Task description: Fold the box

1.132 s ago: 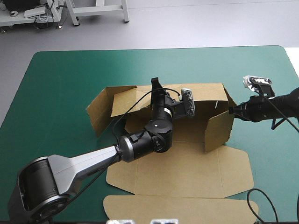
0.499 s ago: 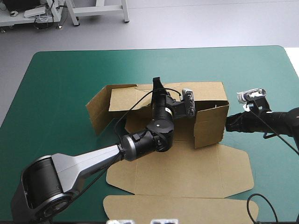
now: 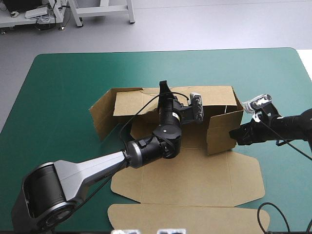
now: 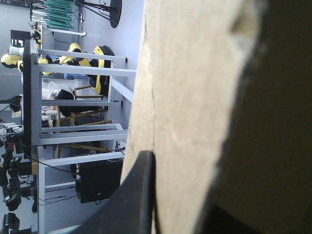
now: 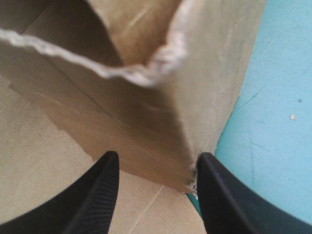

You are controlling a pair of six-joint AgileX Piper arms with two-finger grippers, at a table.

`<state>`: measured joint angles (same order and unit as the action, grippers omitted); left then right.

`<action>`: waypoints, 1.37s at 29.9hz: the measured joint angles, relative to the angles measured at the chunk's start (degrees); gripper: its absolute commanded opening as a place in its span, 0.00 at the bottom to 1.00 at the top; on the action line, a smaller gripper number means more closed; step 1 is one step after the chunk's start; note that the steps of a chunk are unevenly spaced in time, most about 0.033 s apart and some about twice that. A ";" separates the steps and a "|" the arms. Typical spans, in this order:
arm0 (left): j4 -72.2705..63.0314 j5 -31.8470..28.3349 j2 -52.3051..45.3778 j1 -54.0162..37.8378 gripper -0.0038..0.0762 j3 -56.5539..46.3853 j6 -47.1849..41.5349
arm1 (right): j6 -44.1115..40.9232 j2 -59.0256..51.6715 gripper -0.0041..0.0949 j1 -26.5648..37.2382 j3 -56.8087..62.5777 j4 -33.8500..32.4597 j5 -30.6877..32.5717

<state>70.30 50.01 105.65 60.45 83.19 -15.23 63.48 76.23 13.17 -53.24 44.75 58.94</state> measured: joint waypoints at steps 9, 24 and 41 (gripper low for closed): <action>0.00 -0.06 0.00 -0.08 0.04 0.00 0.02 | 2.32 0.48 0.52 -1.05 0.00 4.43 -3.51; 0.37 -0.80 0.10 -0.07 0.04 0.00 0.02 | 3.52 6.83 0.05 -4.58 0.10 11.58 -14.07; 3.12 1.12 1.09 0.17 0.47 -0.24 0.02 | 4.36 6.93 0.04 -4.64 -0.13 10.23 -14.91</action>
<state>73.42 51.13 106.74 60.61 82.95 -15.20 67.84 83.16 8.53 -53.37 54.98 44.04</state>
